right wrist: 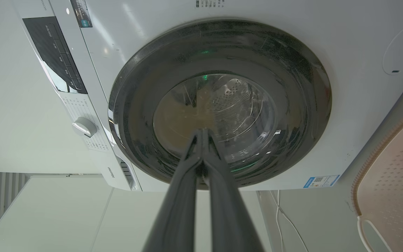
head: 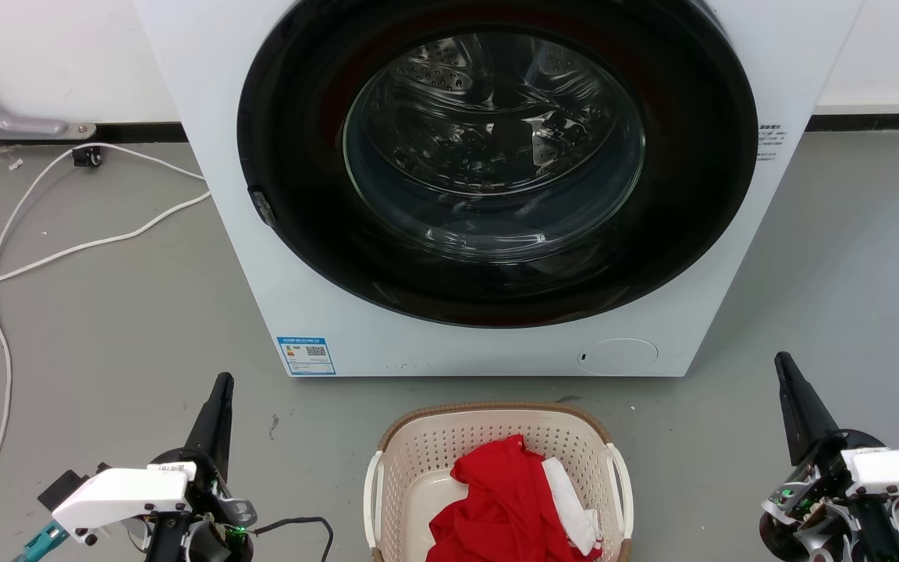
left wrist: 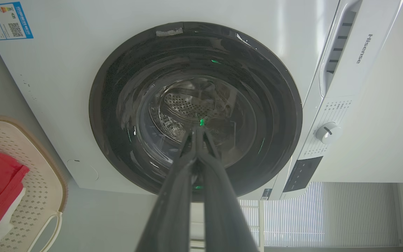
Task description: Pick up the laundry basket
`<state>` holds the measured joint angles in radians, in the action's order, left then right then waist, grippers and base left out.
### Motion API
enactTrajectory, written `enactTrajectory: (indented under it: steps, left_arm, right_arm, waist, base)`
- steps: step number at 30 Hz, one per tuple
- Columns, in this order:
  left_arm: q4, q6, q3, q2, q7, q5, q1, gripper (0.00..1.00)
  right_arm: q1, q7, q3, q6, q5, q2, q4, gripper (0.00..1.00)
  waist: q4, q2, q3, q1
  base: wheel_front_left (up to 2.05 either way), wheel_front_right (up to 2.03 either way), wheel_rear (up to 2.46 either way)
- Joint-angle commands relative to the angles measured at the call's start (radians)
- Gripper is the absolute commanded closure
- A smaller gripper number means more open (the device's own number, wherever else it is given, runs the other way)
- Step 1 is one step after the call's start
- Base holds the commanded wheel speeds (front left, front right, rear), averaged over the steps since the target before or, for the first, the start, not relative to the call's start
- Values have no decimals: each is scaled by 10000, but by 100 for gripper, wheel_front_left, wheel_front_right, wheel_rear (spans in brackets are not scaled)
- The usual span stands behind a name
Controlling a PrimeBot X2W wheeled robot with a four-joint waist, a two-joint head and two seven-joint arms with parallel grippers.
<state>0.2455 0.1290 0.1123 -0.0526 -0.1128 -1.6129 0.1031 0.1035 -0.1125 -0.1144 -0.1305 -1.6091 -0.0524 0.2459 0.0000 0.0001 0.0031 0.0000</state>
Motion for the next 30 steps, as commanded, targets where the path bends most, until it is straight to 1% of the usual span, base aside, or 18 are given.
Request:
enactTrajectory:
  steps: [1, 14, 15, 16, 17, 30]
  left_arm:
    - [13, 33, 34, 5, -26, 48, 115, 100]
    - [13, 33, 38, 8, -31, 46, 116, 100]
    - [28, -2, -8, 6, 2, 8, -17, 0]
    - [99, -9, -21, 15, 5, 9, -55, 100]
    - [196, -11, -35, 34, 11, 9, -145, 0]
    - [-210, -5, -717, 30, 667, 130, -131, 0]
  right_arm:
    - [114, -25, -10, -4, 32, 34, 8, 100]
    - [115, -25, -11, -4, 31, 35, 8, 100]
    - [-16, 5, 6, -2, 2, 0, 23, 0]
    - [-64, 8, 10, 0, 3, 4, 86, 100]
    - [-149, 13, 19, 0, 5, 12, 189, 0]
    - [-231, 659, 522, 0, 407, -20, -62, 0]
  waist:
    - [0, -1, 0, 0]
    - [0, -1, 0, 0]
    - [0, -1, 0, 0]
    - [0, -1, 0, 0]
    - [-1, -1, 0, 0]
    - [5, -1, -23, 0]
  base:
    - [0, 0, 0]
    - [0, 0, 0]
    - [0, 0, 0]
    - [0, 0, 0]
    - [0, 0, 0]
    - [0, 0, 0]
